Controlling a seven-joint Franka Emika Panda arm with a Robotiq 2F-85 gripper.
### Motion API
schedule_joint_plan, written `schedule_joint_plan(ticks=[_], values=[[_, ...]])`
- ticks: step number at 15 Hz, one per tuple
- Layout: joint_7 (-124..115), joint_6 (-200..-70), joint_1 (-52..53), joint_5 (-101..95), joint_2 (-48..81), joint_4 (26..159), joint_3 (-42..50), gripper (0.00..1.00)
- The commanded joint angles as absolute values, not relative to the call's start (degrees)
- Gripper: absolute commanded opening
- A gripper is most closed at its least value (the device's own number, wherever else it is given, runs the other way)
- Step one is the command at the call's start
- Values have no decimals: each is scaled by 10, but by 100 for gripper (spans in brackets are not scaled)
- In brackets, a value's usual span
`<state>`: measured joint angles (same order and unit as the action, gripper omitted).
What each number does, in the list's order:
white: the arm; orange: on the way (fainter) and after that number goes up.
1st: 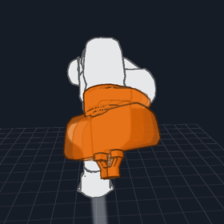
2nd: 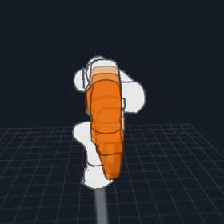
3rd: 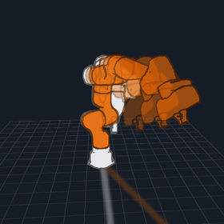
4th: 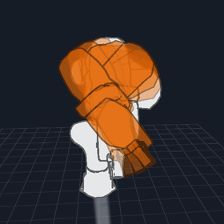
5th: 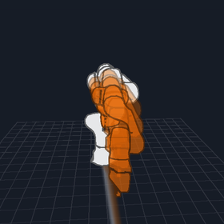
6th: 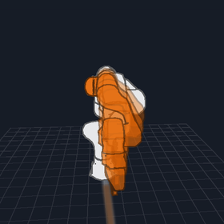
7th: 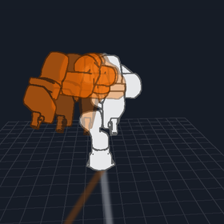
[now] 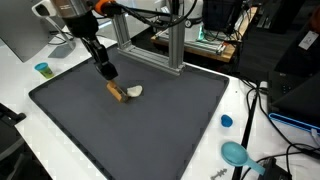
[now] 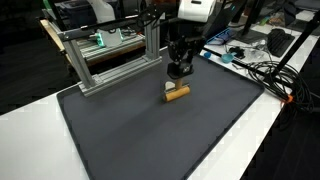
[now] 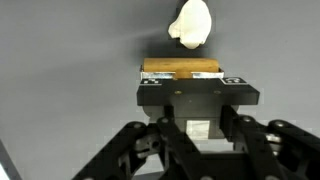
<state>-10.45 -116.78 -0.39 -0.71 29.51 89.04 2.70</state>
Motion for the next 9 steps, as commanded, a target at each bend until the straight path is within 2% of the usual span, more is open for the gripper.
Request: schedule_joint_plan(ticks=[1, 9], values=[[-71, -1142, 2, 0, 244, 931, 11, 21], [-93, -1141, 12, -12, 267, 946, 17, 21]])
